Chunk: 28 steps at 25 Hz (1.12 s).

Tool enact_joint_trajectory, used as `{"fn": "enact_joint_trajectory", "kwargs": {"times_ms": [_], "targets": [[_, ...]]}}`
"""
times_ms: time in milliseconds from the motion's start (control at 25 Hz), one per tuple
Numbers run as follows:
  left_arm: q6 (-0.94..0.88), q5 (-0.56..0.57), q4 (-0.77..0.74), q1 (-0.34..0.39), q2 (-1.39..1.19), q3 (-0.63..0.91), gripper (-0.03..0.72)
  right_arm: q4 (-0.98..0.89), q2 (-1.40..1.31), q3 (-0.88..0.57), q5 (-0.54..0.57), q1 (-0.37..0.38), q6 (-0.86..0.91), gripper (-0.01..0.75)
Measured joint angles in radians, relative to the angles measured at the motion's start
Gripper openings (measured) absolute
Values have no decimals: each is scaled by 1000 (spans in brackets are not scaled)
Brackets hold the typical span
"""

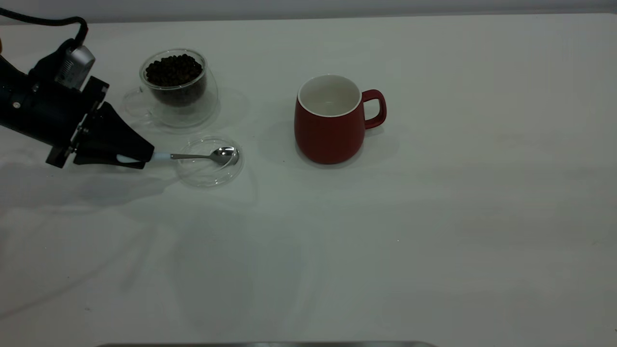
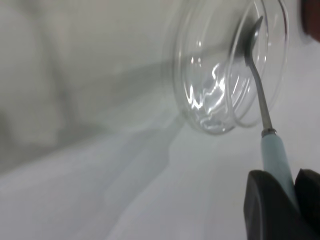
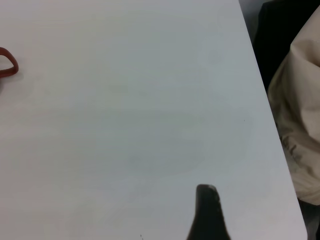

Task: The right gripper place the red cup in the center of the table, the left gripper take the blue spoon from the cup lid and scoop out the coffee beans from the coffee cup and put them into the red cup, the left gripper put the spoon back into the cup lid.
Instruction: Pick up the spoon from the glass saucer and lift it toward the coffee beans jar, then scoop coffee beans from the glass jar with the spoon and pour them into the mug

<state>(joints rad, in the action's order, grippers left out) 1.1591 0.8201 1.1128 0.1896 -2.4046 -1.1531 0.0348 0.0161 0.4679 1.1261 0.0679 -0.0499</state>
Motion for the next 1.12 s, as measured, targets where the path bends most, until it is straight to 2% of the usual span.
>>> {"fn": "enact_joint_trajectory", "kwargs": {"times_ms": [160,360,440,680,880,1120], "targets": [[-2,7,-65,8,23,0,127,0,0,0,0,0,0,590],[-8,34,-100,66,75,0,126,0,0,0,0,0,0,590],[-8,74,-100,94,90,0,126,0,0,0,0,0,0,590],[12,291,-64,150,116,-17,124,0,0,0,0,0,0,590],[11,320,50,180,137,-133,124,0,0,0,0,0,0,590],[-84,317,70,186,127,-276,124,0,0,0,0,0,0,590]]}}
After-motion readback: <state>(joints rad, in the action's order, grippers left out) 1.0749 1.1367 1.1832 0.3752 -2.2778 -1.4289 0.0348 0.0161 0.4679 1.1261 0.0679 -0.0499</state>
